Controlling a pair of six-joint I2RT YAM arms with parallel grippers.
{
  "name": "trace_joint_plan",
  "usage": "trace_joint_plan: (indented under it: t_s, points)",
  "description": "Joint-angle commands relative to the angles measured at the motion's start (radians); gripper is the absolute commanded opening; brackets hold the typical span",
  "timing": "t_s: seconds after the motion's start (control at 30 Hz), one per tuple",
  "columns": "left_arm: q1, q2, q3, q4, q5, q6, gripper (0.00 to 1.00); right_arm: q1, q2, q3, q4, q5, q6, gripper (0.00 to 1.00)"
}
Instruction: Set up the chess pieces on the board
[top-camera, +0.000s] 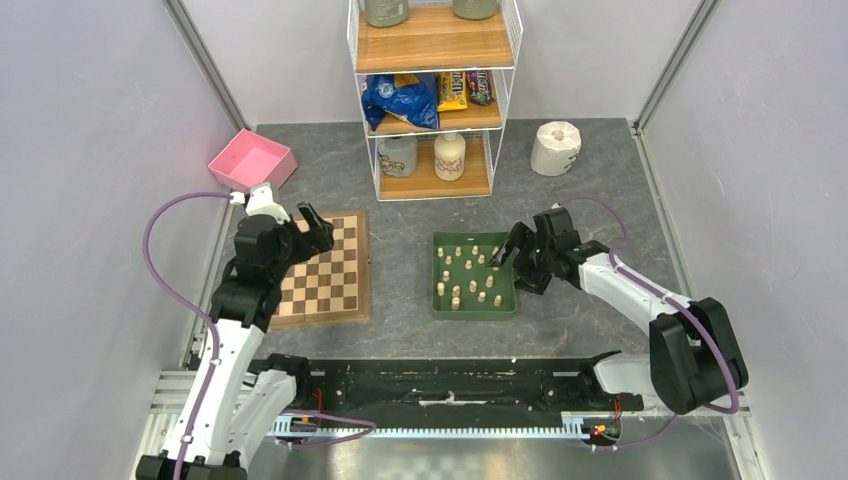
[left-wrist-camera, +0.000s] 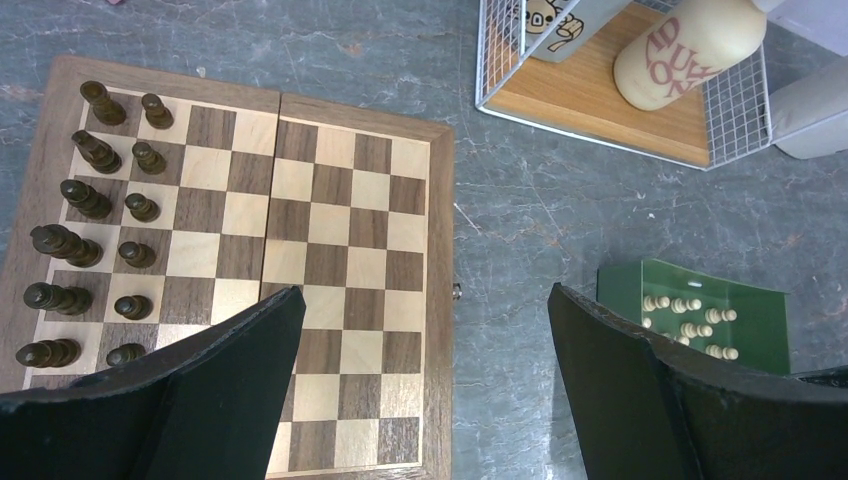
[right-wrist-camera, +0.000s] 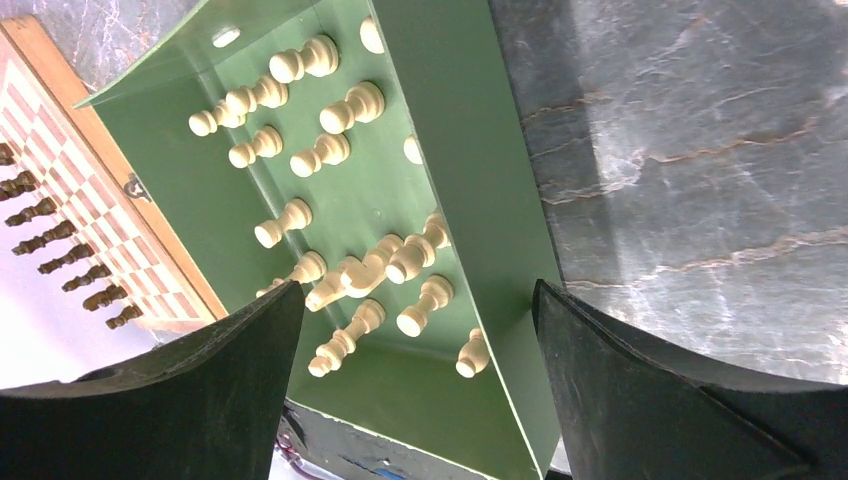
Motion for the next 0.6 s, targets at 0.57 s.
trace_joint_plan:
  t_s: [0.57]
  points:
    - [0.0, 0.112, 0.005, 0.048, 0.072, 0.006, 1.0, 0.163, 0.123, 0.121, 0.134, 0.088, 0.143, 0.93]
